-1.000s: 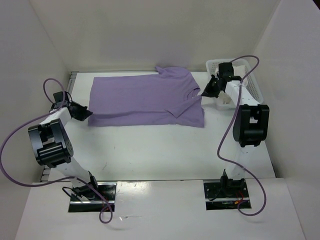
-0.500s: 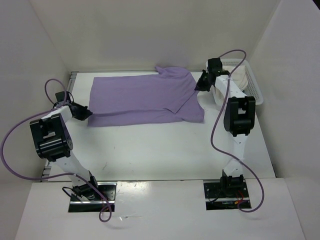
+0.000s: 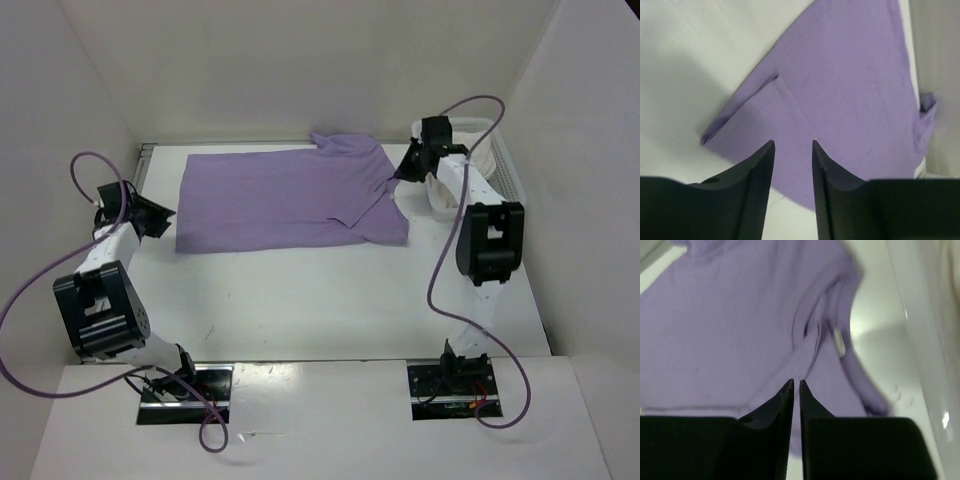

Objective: Fold and stack the t-shirts
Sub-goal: Fold the flattened tshirt in 1/3 of the way

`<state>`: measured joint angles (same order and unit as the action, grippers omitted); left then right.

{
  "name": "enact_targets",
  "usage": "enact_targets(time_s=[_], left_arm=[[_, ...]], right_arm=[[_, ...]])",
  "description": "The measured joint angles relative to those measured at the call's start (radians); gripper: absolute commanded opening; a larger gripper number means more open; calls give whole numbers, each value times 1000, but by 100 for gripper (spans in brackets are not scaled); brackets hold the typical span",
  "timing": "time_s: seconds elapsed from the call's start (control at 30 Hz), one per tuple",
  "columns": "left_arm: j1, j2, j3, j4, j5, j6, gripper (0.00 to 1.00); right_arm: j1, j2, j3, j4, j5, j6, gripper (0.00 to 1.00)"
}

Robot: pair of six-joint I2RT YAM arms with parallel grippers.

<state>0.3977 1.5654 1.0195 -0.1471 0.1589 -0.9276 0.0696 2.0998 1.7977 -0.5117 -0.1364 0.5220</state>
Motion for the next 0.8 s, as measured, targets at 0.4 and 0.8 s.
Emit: enact_targets(time_s=[0.4, 0.8], left_arm=[[57, 18, -209, -37, 29, 6, 48], [58, 74, -217, 28, 38, -25, 25]], right_arm=[[1, -488, -687, 90, -17, 40, 25], [2, -455, -829, 164, 49, 146, 48]])
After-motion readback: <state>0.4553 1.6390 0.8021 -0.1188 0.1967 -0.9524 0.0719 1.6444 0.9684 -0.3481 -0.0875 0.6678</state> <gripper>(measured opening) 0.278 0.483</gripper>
